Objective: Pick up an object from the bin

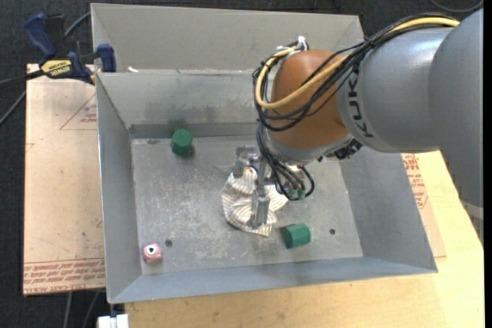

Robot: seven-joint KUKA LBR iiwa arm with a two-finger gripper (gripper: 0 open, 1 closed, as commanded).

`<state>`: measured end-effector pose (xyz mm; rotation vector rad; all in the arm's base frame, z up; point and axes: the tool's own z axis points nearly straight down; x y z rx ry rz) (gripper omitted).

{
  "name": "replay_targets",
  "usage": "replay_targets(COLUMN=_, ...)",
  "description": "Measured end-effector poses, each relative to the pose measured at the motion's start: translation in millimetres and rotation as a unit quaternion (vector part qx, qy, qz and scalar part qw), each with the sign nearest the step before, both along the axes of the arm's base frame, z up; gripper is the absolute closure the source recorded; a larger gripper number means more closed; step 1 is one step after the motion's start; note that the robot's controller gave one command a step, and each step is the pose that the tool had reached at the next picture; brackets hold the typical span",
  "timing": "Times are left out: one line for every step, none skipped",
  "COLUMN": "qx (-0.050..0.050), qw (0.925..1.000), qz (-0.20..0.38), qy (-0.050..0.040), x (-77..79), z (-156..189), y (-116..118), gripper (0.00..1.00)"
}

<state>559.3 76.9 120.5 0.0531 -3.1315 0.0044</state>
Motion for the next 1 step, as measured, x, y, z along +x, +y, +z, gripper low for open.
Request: replay_targets(qx=0.003, qw=0.9987, qz=0.05, qy=-0.0046, x=-24.9, z=-2.5, y=-2.4, gripper=0.0)
